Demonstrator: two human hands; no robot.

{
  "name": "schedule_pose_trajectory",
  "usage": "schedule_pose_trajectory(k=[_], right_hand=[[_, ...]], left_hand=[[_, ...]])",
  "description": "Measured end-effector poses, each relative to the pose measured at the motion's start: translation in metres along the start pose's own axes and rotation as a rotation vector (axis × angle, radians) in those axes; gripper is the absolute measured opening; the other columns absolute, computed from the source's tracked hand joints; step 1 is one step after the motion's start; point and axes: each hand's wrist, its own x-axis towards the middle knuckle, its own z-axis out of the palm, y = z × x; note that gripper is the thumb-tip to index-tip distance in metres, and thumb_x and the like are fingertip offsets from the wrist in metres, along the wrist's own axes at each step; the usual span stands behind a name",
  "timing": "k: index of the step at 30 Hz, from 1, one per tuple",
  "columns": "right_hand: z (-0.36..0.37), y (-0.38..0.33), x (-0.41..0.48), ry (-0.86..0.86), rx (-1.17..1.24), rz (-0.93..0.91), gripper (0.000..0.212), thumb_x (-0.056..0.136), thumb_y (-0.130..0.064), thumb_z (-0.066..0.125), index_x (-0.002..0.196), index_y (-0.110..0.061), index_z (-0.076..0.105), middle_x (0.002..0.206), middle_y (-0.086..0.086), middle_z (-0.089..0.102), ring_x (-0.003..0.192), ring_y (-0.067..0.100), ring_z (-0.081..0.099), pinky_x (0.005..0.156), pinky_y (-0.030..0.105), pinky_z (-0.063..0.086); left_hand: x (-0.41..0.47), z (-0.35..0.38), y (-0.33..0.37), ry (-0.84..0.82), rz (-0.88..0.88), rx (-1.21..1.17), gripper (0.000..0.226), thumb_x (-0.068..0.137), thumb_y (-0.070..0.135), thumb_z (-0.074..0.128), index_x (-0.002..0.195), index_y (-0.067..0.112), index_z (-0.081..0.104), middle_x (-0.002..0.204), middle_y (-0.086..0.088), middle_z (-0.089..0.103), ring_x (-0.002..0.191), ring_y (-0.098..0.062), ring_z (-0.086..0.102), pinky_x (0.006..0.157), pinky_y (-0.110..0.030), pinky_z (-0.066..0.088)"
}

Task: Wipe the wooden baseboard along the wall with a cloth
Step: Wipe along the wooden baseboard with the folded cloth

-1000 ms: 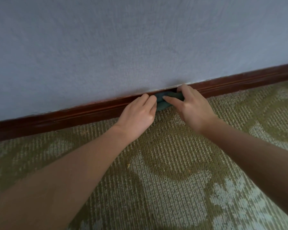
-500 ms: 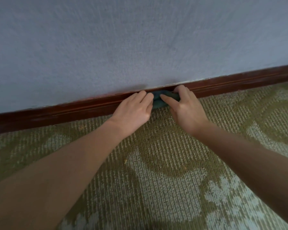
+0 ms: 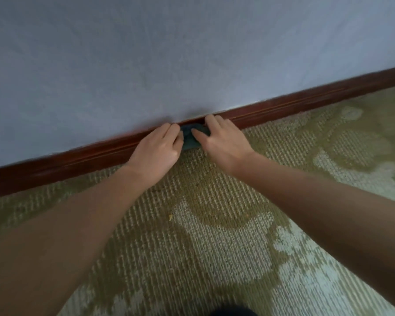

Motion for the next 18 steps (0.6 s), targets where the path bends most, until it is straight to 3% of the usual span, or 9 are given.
schedule_pose_trajectory(k=[6,10,14,18], right_hand=[[-0.029,-0.01,0.009,-0.217,-0.126,0.027,0.041,0.092,-0.013,0.048,0.133,-0.012,0.041,0.123,0.015,0.041,0.113,0.032,0.042,0.093,0.038,0.036],[-0.041,-0.013,0.014,-0.317,-0.154,0.044,0.043,0.093,-0.015,0.045,0.135,-0.011,0.039,0.128,0.015,0.04,0.117,0.032,0.041,0.092,0.038,0.036],[-0.044,-0.013,0.017,-0.336,-0.133,0.031,0.039,0.093,-0.016,0.045,0.132,-0.012,0.043,0.128,0.012,0.043,0.115,0.029,0.044,0.09,0.037,0.037],[-0.032,-0.001,0.013,-0.291,-0.114,0.004,0.045,0.09,-0.015,0.051,0.134,-0.013,0.042,0.125,0.01,0.044,0.113,0.028,0.044,0.089,0.036,0.037]], left_hand=[[-0.002,-0.004,-0.001,-0.042,0.01,-0.058,0.037,0.053,-0.003,0.081,0.088,-0.007,0.071,0.077,-0.013,0.062,0.071,-0.027,0.061,0.064,-0.031,0.052],[0.003,-0.009,-0.001,-0.062,-0.012,-0.114,0.031,0.06,-0.004,0.076,0.091,-0.008,0.069,0.083,-0.013,0.062,0.077,-0.027,0.062,0.07,-0.031,0.052],[0.003,-0.014,-0.003,-0.053,-0.011,-0.153,0.029,0.045,-0.013,0.08,0.072,-0.012,0.068,0.066,-0.017,0.059,0.06,-0.031,0.061,0.055,-0.031,0.052],[0.006,-0.006,0.004,-0.03,-0.014,-0.114,0.02,0.056,-0.014,0.072,0.076,-0.013,0.068,0.067,-0.018,0.058,0.061,-0.031,0.06,0.055,-0.031,0.05]])
